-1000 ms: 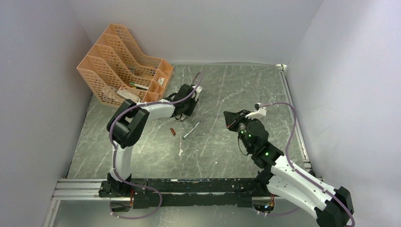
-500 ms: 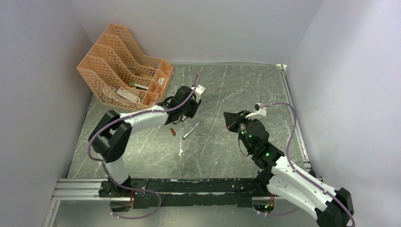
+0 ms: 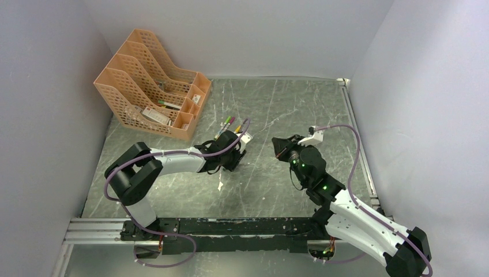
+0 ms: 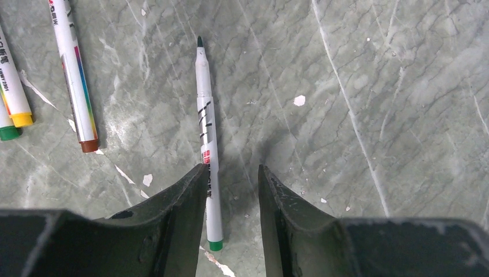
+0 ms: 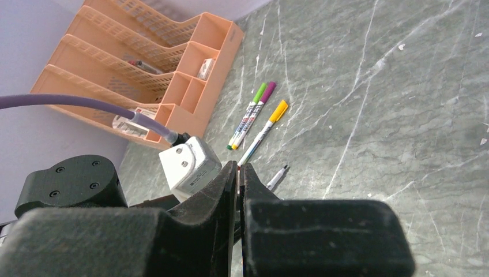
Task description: Insert the pens into the pen caps
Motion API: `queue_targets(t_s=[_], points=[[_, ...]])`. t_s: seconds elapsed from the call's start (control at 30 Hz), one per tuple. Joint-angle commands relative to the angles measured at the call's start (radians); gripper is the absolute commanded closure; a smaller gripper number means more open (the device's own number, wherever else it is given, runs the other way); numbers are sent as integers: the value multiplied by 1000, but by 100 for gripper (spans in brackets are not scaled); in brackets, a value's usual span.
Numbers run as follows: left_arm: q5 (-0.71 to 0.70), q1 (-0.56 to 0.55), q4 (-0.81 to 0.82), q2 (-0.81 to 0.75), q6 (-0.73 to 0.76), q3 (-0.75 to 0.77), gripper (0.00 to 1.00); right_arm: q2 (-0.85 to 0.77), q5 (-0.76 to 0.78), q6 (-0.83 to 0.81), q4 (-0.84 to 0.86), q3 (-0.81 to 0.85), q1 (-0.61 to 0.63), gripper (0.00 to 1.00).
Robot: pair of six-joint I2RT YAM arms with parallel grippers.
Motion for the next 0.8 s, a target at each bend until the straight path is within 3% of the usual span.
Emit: queue_targets(t_s=[0.0, 0.2, 0.37, 0.57, 0.77], points=[[12, -12, -4, -4, -23, -17, 54, -20, 6, 4, -2, -4, -2, 95], [-12, -13, -24, 26, -33, -4, 53, -25, 0, 7, -9, -5, -2, 95], [22, -20, 4, -30, -44, -12, 44, -27, 6, 0, -14, -4, -2, 95], [-18, -22, -9, -89, -49, 3, 44, -13, -4, 8, -1, -14, -1, 95], [-46, -21, -33, -22, -36, 36, 44, -6, -9, 10, 6, -16, -2, 95]])
